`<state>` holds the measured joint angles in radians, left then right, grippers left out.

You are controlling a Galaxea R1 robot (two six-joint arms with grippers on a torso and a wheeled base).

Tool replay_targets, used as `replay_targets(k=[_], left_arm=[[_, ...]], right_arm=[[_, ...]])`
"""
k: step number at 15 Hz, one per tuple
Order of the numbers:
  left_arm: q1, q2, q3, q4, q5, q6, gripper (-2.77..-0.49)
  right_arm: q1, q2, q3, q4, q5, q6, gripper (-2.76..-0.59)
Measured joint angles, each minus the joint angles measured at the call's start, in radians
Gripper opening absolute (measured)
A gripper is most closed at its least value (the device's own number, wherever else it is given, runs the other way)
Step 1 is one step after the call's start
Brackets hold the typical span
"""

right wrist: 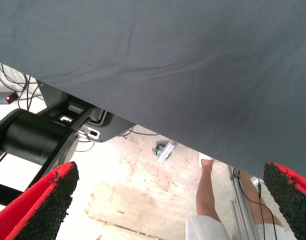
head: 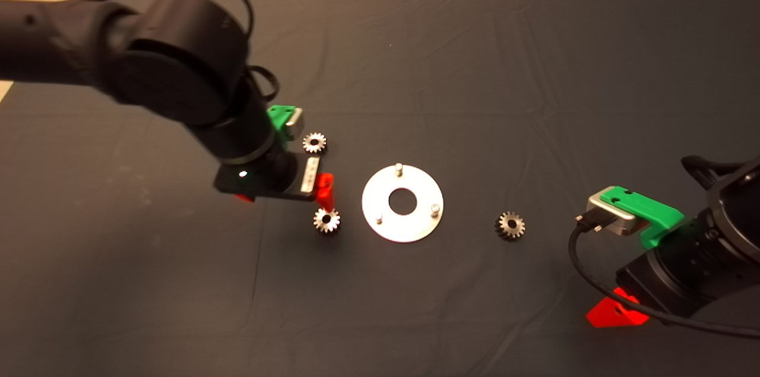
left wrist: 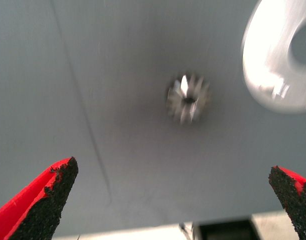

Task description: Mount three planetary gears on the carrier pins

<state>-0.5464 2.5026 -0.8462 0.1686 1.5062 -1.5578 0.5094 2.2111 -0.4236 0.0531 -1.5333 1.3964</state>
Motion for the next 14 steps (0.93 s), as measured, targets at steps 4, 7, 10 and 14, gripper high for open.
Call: replay_targets(k=[4, 7, 10, 14], left_arm=[[0.034, 0.038, -0.173, 0.021, -0.01, 0.092, -0.49], [0.066, 0.092, -0.279, 0.026, -0.075, 0.145, -0.49], [0.103, 0.129, -0.377, 0.027, -0.078, 0.189, -0.49], [0.114, 0.166, -0.452, 0.031, -0.079, 0.211, -0.49]], right_arm=[[-0.002, 0.005, 0.0, 0.0, 0.003, 0.0, -0.61], [-0.002, 0.005, 0.0, 0.0, 0.0, 0.0, -0.6], [-0.002, 0.005, 0.0, 0.0, 0.0, 0.0, -0.6], [-0.002, 0.005, 0.0, 0.0, 0.0, -0.001, -0.6]])
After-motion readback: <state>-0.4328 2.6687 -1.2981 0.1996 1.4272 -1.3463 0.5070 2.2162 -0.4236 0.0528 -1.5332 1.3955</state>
